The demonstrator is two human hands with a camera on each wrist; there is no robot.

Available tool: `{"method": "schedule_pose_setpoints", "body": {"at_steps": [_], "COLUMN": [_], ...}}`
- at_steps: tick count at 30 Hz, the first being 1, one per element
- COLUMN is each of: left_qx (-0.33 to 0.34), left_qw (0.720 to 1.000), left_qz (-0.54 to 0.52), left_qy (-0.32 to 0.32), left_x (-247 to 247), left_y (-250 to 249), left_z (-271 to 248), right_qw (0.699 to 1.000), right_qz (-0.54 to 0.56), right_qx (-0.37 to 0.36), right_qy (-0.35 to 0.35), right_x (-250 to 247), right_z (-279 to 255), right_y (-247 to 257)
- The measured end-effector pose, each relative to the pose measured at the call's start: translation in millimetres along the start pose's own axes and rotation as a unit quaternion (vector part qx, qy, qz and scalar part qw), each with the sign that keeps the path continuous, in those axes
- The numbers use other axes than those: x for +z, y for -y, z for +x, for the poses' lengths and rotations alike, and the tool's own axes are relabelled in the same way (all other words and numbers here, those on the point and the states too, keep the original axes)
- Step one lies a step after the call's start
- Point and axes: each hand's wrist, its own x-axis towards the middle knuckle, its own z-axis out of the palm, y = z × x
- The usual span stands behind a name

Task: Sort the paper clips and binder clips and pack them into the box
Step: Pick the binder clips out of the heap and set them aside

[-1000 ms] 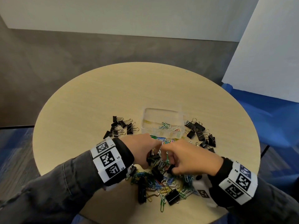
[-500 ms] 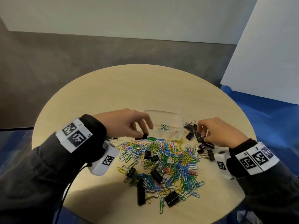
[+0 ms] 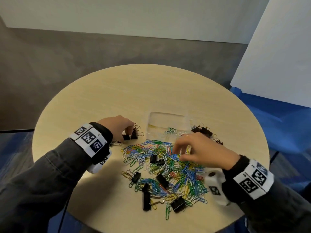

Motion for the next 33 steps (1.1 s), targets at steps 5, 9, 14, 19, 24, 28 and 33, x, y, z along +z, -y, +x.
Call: {"method": "schedule_pose_setpoints", "body": {"at_steps": [5,9,14,19,24,28,33], "left_qx": [0.006,0.101,0.164,0.145,0.17,0.178,0.173], "left_qw": [0.999,0.991,0.986,0.989,0.984,0.981,0.982], "left_qz": [0.038,-0.011,-0.017,0.005,0.042,0.066,0.062], "left_qy": [-0.029,-0.084,-0.008,0.003,-0.017,-0.028,-0.043], "left_x": [-4.8,-3.4,17.4,28.2,25.1,26.8,24.2], "left_y": [-7.5,-31.7,-64.6,-69.2,-74.7,-78.3,-73.8], "left_z": [-5.3,-12.0,-10.1,-7.2,-13.1,-14.3,-12.8], "right_qw": [0.998,0.996,0.991,0.992,0.993,0.994,0.996], "right_qz": [-0.057,-0.081,-0.123,-0.11,-0.096,-0.082,-0.076], "right_qx": [-0.028,-0.017,-0.015,-0.017,-0.024,-0.049,-0.049], "right_qy": [0.025,0.04,0.041,0.056,0.06,0.045,0.01], "right_x": [22.6,27.9,26.9,27.9,29.4,30.6,29.1], "right_z": [21.9,32.1,33.0,29.1,26.9,27.6,24.4], "right_y": [13.3,18.4,19.8,20.5,19.5,18.0,16.4]}}
